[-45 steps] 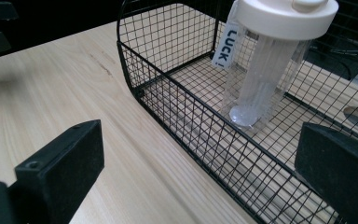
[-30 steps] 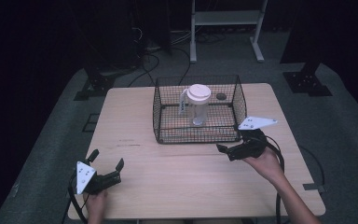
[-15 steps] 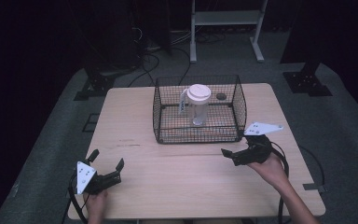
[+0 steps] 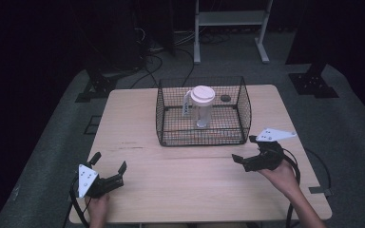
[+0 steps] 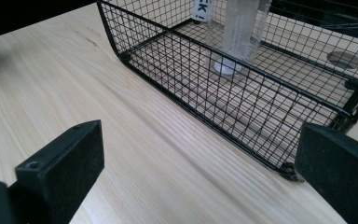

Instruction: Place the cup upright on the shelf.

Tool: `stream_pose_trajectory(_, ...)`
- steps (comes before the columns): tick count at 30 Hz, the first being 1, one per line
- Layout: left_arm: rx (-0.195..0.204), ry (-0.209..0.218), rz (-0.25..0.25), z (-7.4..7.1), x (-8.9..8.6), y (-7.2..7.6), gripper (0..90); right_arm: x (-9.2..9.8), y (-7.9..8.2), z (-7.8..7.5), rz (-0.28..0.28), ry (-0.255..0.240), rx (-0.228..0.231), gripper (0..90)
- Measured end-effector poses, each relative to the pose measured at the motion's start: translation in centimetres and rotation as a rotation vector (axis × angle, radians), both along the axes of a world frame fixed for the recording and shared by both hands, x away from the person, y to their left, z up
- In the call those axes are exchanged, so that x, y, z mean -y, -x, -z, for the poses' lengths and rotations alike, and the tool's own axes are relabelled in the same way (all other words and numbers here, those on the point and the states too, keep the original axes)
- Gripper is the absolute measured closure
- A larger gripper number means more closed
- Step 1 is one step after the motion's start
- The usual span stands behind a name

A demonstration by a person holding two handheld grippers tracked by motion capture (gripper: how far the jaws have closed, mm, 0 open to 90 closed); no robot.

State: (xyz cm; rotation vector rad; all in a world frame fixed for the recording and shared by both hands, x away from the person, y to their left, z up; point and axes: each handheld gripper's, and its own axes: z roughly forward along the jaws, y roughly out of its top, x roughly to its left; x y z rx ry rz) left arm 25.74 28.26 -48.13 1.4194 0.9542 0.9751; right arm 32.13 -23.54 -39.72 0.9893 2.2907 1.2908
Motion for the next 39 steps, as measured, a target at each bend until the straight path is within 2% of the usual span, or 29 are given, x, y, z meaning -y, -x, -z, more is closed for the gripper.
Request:
stream_pose_trajectory(34,0.0,-0.001,-0.002,0.0,0.0,0.0,0.9,3.8,1.7,2.0,0.086,-0.034,-0.019,0.7)
stream_pose_trajectory(39,0.001,-0.002,-0.002,0.0,0.0,0.1,0.9,4.5,2.0,2.2,0.098,-0.056,-0.025,0.7)
